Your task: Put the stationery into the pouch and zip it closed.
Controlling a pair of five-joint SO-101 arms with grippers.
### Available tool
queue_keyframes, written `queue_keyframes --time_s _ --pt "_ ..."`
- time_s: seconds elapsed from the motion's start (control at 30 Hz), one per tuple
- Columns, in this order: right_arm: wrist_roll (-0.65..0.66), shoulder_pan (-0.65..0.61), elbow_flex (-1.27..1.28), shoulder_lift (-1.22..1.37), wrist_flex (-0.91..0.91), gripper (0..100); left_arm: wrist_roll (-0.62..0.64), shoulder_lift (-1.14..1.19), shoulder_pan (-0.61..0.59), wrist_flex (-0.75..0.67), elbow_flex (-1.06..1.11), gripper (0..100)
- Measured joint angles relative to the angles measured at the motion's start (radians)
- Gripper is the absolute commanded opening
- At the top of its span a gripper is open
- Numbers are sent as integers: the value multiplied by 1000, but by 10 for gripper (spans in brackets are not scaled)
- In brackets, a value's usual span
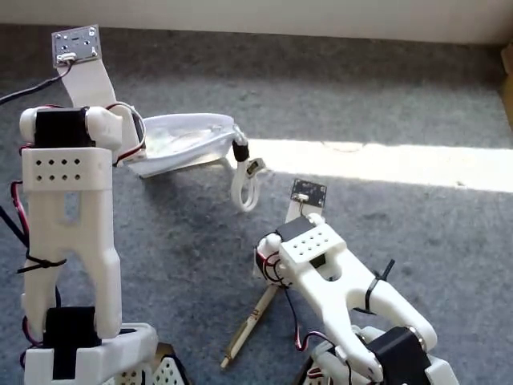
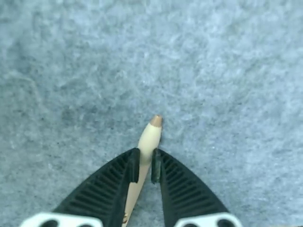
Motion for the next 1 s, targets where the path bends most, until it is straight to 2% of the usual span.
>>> queue_keyframes --time_s 0.6,0.8,1.0 --pt "0 0 91 -15 -137 30 0 0 0 0 0 6" --pt "2 2 91 0 -163 156 0 0 0 0 0 6" --pt "0 0 84 -8 -183 86 0 0 0 0 0 6"
